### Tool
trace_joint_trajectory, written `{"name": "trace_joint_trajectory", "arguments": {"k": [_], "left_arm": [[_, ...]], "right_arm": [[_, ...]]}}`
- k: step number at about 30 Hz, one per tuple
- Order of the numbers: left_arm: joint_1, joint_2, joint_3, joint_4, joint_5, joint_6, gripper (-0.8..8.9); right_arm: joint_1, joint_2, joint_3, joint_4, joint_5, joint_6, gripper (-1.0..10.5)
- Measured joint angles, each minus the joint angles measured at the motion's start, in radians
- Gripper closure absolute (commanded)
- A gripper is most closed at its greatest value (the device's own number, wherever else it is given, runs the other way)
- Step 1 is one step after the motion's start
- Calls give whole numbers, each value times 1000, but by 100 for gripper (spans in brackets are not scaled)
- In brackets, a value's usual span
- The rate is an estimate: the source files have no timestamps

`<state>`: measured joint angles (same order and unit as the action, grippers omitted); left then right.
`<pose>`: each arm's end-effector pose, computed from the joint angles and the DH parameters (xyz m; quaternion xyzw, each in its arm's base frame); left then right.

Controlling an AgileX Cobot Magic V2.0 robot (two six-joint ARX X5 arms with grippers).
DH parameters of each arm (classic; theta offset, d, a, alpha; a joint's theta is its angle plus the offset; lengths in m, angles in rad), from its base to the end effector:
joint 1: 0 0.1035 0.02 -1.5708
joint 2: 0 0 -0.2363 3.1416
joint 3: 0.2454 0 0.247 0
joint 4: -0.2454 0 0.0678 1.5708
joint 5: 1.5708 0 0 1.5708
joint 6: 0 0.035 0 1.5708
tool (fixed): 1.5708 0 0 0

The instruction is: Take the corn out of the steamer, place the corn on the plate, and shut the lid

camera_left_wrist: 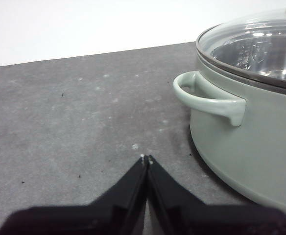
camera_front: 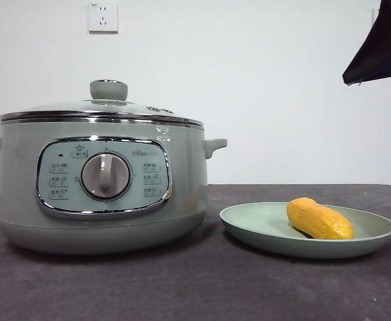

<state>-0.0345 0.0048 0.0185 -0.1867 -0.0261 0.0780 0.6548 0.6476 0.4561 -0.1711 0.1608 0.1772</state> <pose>0.1237 -0.0034 0.1502 0.0415 0.0861 -0.0075 0.9954 0.1413 0.1014 0.2231 0.0132 0.1861 0.2249 0.9563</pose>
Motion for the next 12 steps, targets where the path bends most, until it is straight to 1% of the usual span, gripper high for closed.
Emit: {"name": "trace_joint_trajectory", "arguments": {"k": [4,8,10,12], "left_arm": [[0,0,0,0,0,0,817],[0,0,0,0,0,0,817],[0,0,0,0,0,0,817],[0,0,0,0,0,0,817]], "right_arm": [[0,0,0,0,1,-1,946],[0,0,0,-3,27,-2,946],[0,-16,0,-33,30,-2,946],[0,-47,0,-51,55,-21,946]]}}
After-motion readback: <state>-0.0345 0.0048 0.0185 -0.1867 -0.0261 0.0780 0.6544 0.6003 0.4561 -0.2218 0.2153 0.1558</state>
